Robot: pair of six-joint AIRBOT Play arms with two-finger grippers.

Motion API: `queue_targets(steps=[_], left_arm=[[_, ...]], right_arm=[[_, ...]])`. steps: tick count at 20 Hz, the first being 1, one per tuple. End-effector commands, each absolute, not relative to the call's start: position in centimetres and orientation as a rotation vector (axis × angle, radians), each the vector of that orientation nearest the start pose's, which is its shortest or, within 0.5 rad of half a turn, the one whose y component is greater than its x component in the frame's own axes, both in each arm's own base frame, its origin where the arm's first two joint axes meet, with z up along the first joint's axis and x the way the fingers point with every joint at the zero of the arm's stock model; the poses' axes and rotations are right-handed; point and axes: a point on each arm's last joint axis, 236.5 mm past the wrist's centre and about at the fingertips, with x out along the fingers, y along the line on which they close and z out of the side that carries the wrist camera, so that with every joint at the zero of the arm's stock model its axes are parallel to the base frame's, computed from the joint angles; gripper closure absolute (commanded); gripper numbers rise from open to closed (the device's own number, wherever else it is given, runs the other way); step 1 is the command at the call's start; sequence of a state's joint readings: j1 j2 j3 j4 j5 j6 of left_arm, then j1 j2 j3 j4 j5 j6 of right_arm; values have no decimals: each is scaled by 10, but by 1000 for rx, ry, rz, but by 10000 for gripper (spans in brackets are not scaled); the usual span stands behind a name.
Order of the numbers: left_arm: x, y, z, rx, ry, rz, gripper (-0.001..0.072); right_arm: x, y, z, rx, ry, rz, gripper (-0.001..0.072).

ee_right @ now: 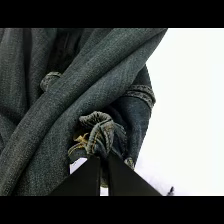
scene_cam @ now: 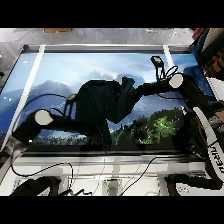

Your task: Fold the clothes and pants, and hang the long-sleeved shirts on hangers.

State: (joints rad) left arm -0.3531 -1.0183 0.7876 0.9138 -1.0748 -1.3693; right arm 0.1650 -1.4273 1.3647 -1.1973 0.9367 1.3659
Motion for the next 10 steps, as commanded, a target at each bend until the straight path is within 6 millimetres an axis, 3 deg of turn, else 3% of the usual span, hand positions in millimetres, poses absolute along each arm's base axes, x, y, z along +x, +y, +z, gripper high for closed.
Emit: queue_targets(steps=[1,6,10], left_arm=[[206,-256,-12,-288,1465,-740,14],[181,-288,-53,-277,1600,-710,14],[202,-291,-86,-367,1612,-556,14]], right_arm=[[465,147,58,96,981,415,688],[465,147,58,96,981,415,688],[465,147,58,95,980,415,687]])
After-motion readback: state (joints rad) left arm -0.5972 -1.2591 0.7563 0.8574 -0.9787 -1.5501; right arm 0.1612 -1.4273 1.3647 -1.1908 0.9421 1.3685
